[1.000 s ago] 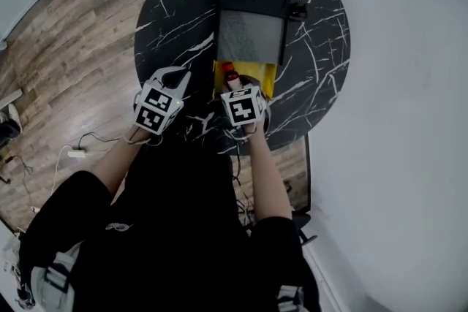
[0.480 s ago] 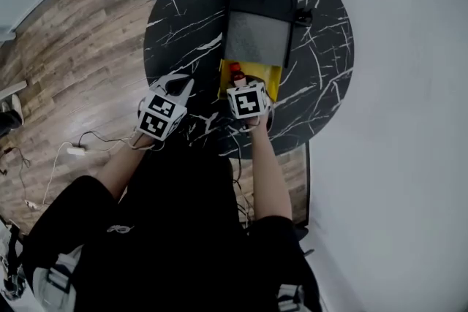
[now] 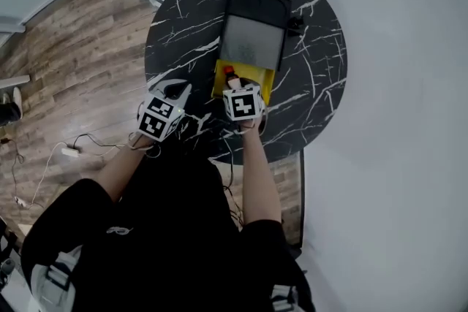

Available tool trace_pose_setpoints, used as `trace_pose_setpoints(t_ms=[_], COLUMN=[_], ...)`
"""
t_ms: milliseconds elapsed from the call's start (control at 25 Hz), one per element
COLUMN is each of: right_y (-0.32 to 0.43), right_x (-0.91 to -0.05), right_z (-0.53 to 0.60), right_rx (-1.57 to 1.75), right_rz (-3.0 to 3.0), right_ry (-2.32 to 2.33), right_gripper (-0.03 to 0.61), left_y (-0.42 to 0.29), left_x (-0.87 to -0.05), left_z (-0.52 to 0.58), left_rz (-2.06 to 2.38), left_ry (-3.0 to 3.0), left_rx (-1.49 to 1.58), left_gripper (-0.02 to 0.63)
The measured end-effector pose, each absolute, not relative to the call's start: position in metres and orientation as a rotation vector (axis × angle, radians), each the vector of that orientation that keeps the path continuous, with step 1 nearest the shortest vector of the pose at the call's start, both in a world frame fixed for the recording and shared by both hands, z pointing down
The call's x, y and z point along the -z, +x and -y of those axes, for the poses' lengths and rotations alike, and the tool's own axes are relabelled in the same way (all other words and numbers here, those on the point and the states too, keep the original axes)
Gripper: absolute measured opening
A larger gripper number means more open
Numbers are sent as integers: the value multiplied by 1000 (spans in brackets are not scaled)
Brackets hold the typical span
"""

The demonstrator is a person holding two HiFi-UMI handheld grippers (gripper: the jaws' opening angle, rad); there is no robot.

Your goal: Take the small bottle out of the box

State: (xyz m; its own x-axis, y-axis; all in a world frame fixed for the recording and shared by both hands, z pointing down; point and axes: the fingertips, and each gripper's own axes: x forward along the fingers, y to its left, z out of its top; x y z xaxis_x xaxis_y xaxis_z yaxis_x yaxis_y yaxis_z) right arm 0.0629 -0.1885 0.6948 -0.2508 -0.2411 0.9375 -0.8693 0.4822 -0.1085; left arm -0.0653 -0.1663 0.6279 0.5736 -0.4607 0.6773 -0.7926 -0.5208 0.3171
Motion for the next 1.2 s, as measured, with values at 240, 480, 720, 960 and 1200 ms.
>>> trace_pose_setpoints(t_ms=[240, 480, 720, 960, 1200], right_y=[67, 71, 85, 90, 95], right_x=[-677, -664, -649, -640, -625], right_z=[190, 184, 184, 181, 184], right_rx=[-828, -869, -826, -911, -942], right_rz=[1837, 1884, 1899, 1951, 2050], right_ry=[1001, 1041, 1107, 1181, 1305], right_gripper=[195, 193, 193, 193, 192], left_y=[-53, -40, -29, -18, -9], left_x=[-613, -605, -604, -599, -593], left_z=[161, 154, 149, 149, 151], left_rz=[1029, 1030, 1013, 1000, 1007], left_ry=[2207, 2221, 2231, 2250, 2261], left_rx=[-704, -700, -700, -699, -694], left_gripper=[-2, -2, -2, -2, -2])
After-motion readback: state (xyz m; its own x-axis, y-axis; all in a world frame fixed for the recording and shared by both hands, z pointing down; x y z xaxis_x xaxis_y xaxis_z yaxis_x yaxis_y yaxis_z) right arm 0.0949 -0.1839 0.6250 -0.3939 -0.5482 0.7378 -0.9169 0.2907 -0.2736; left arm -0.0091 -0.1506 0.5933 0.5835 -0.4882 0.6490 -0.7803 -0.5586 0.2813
